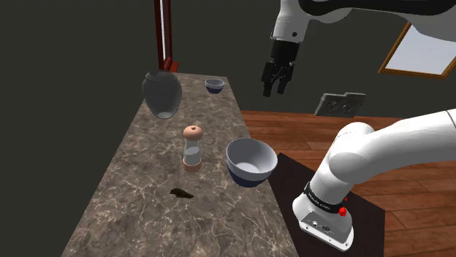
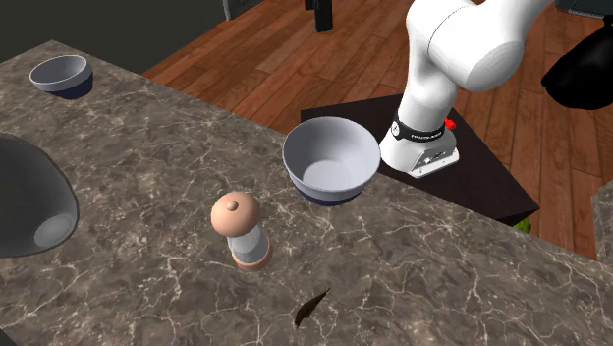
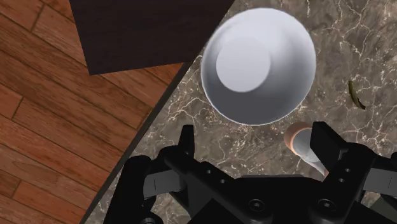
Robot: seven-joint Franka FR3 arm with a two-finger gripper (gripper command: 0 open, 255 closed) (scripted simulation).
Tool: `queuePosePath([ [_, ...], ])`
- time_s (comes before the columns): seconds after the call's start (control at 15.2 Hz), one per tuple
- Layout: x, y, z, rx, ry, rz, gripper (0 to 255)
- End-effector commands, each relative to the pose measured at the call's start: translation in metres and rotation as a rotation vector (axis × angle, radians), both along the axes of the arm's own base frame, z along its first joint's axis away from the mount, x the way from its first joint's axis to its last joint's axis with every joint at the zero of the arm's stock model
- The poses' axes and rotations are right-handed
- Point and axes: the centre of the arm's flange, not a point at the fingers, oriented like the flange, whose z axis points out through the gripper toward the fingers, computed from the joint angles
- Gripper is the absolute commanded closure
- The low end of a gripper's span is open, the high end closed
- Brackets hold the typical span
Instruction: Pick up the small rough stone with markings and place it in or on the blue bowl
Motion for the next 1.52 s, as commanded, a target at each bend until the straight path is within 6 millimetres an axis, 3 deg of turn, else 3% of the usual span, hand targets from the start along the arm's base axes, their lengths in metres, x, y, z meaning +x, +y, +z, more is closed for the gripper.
queuePosePath([
  [0.0, 0.000, 0.000, 0.000, 0.000, 0.000, 0.000, 0],
  [0.73, 0.100, 0.090, -0.090, 0.034, 0.140, 0.212, 0],
  [1.45, 0.165, 0.201, -0.188, 0.069, 0.280, 0.424, 0],
])
